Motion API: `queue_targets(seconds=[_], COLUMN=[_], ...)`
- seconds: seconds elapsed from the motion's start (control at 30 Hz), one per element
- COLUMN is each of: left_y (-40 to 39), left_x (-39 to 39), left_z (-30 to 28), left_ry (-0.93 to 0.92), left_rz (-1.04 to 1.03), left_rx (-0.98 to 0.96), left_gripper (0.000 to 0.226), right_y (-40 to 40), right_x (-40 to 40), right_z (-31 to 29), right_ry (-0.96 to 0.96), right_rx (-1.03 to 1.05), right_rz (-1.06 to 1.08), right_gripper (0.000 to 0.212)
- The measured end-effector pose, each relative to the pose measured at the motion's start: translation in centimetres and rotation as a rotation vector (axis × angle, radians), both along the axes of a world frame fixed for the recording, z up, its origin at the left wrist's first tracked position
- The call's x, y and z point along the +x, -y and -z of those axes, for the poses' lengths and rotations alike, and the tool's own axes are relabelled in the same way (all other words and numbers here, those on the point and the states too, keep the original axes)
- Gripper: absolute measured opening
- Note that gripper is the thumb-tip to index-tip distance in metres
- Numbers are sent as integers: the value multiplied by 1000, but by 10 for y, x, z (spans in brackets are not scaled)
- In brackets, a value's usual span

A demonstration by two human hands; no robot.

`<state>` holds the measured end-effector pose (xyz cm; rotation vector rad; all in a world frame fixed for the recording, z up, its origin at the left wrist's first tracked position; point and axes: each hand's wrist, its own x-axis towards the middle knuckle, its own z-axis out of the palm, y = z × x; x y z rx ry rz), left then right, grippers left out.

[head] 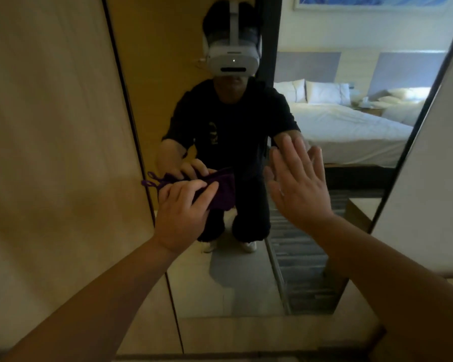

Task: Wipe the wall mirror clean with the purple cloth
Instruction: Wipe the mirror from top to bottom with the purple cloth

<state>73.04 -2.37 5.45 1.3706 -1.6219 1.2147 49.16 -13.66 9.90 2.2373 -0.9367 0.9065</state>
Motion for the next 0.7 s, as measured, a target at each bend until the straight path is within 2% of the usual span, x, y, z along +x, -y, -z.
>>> queue_targets(seconds=[0.17,0.27,0.33,0.4,0.5,0.6,0.7], left_y=[2,-2,-3,1,16,31,42], left_x=[17,24,24,25,27,28,31], left_z=[55,63,59,44,9,-15,-7], left_ry=[18,37,52,89,156,235,236], left_rz=[-5,-7,5,22,59,57,26], left_rx=[-34,-39,-90,-145,-236,-311,-358], left_gripper=[40,42,38,32,29,33,36], right_y=[28,29,22,14,20,25,25], right_x=[17,19,25,40,58,58,59], right_z=[24,22,33,58,85,83,86], right_ry=[41,91,142,113,136,172,193], right_rx=[-151,-181,-181,-208,-340,-417,-405], right_rz=[66,29,-25,-69,-61,-63,-94], right_gripper=[66,67,66,64,63,64,63])
